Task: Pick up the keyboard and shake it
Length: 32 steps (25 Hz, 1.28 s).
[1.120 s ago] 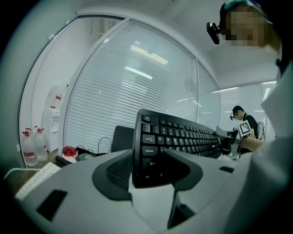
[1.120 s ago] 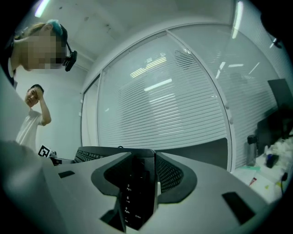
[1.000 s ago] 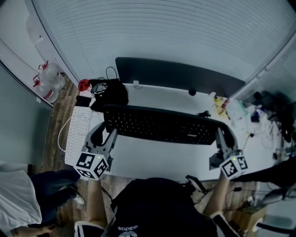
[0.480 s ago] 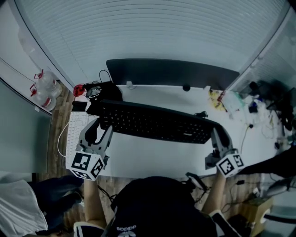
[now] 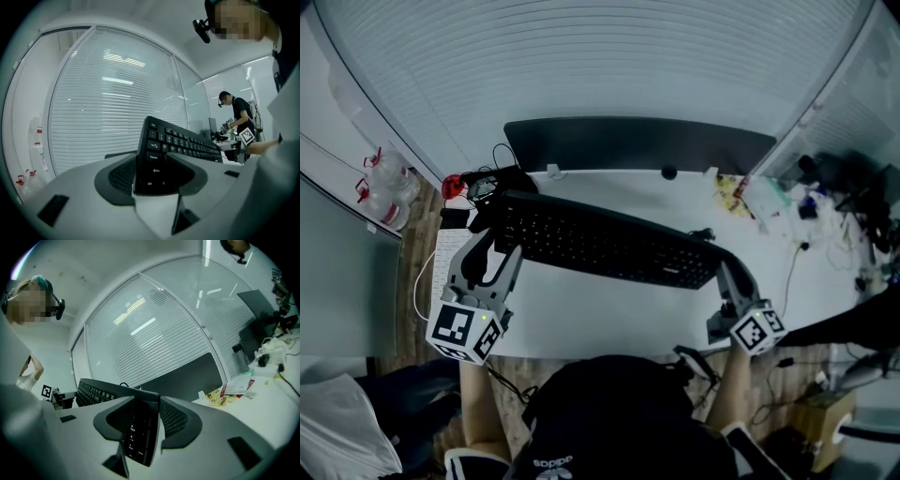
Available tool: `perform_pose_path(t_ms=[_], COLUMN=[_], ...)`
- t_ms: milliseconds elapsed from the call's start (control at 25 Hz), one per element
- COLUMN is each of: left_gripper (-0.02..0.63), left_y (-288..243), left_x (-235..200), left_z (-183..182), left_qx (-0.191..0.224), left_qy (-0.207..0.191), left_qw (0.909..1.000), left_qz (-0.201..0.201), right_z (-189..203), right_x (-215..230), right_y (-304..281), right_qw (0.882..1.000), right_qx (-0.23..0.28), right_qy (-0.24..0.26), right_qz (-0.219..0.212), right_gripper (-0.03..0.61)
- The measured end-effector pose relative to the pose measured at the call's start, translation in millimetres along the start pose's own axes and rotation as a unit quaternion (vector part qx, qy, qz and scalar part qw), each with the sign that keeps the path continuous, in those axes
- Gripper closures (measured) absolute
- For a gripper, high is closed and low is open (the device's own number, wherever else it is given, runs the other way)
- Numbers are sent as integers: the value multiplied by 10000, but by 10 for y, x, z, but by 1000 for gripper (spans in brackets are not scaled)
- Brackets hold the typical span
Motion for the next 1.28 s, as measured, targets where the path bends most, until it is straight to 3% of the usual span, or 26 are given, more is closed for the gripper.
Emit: perform_pose_path(t_ms=[360, 560, 760, 880, 1080, 1280], left_gripper=[414, 414, 414, 416, 414, 416], left_y=[72, 81, 77, 104, 105, 66], left_x=[84, 102, 106, 103, 93, 41], left_z=[-233, -188, -163, -171, -213, -176], left_qx=[102, 100, 183, 206, 247, 214], left_qy=[-496, -336, -194, -200, -237, -201], left_qw=[9987, 9994, 9996, 9996, 9994, 9995], left_qz=[-94, 0, -8, 33, -34, -150], right_z=[80, 145, 139, 162, 19, 33], right_x=[34, 35, 25, 3, -41, -27], right_y=[45, 123, 159, 180, 155, 38], right_qw=[9995, 9992, 9991, 9989, 9998, 9998], right_qx=[77, 37, -51, -72, -19, -36], right_qy=[-301, -391, -417, -449, -170, -212], right_qz=[-13, -102, 95, -73, 40, -7], right_gripper=[419, 419, 419, 419, 419, 419])
Point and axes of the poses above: the fingertips, and each gripper's own axes: y backward along the fingers, x to its right, z out of its underside, the point moved 4 cm from there along y, backward along the fingers, and after that the axes turned 13 degrees about -x, right-handed, at the moved point
